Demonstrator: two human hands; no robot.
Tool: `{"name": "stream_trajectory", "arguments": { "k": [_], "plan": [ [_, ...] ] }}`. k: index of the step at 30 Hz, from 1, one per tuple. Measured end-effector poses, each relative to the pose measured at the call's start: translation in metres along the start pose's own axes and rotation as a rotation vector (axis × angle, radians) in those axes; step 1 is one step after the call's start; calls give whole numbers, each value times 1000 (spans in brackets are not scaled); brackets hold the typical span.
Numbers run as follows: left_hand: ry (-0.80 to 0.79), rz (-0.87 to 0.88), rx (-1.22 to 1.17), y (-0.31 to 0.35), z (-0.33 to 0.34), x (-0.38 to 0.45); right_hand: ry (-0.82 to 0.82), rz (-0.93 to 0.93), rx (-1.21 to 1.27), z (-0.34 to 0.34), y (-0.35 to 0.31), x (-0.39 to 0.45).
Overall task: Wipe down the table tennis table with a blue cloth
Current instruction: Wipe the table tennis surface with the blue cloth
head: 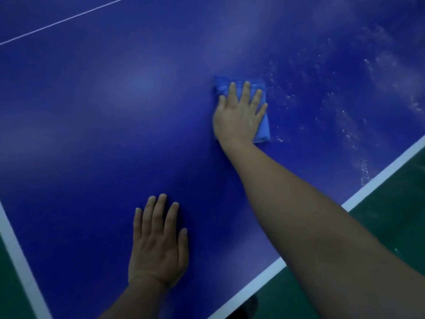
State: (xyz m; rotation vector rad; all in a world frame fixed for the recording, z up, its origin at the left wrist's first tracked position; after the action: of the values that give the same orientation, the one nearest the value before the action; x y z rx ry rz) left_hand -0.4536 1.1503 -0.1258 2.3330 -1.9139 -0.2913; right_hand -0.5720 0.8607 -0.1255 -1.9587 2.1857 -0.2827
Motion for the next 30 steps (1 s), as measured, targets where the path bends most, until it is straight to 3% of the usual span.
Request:
{"name": "stream_trajectory", "arguments": {
  "k": [7, 12, 17, 20, 22, 24, 26, 28, 30],
  "plan": [
    [-13, -21, -21, 3, -2, -1, 75, 201, -54, -46, 167, -61],
    [8, -29, -40, 3, -1, -2, 135, 216, -116, -71, 250, -120],
    [27, -38, -45, 4, -2, -3, 197, 197, -90, -99, 311, -121],
    [30, -45, -48, 5, -4, -3, 86, 568, -30, -110, 392, -129],
    [36, -47, -48, 5, -5, -3, 144, 716, 8, -125, 413, -149],
    [39, -48, -42, 6, -6, -3, 370, 605, 76, -146, 389, -152],
    [30, -49, -35, 6, -6, -3, 504, 362, 87, -158, 338, -146],
    [32, -50, -41, 7, -7, -3, 524, 100, 69, -153, 277, -139],
    [43, -48, -48, 7, -8, -3, 433, -121, 56, -129, 215, -141]
  ]
}}
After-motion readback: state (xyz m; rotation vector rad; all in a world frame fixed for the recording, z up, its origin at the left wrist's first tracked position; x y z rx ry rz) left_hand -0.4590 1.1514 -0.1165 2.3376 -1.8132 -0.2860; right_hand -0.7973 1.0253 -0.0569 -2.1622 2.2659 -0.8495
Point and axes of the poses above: each hand's wrist, its own x-axis towards the middle knuckle, its own z-axis out of the palm, y = z × x, the point moved 9 cm from there along x, towards the middle knuckle, and after that the axes turned 7 degrees about y, right-handed, at the moved point
